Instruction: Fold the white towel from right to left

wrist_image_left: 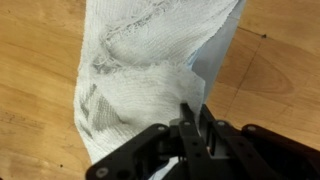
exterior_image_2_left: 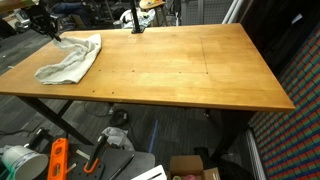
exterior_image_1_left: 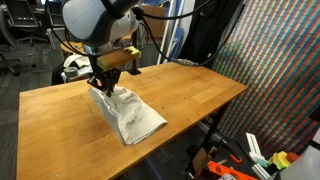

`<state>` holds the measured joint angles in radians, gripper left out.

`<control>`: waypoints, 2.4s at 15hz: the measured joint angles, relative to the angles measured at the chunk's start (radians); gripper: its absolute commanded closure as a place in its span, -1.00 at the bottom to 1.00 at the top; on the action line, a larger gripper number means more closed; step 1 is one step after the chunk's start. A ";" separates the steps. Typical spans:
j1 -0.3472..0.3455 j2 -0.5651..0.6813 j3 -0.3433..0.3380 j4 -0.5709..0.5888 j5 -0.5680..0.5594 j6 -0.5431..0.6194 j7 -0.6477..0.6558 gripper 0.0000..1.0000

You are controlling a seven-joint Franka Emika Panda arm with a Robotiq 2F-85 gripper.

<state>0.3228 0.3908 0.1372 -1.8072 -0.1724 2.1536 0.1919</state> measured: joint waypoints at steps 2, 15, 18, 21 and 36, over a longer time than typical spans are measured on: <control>0.003 0.001 0.001 -0.006 -0.002 -0.002 0.001 0.21; -0.130 -0.146 0.001 -0.155 0.064 -0.066 -0.205 -1.00; -0.206 -0.179 -0.016 -0.172 0.125 -0.112 -0.321 -1.00; -0.233 -0.198 -0.014 -0.195 0.166 -0.131 -0.424 -1.00; -0.065 -0.351 0.125 -0.336 0.075 0.112 -0.230 -1.00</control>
<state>0.2576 0.0396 0.2625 -2.1427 -0.0970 2.2659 -0.0380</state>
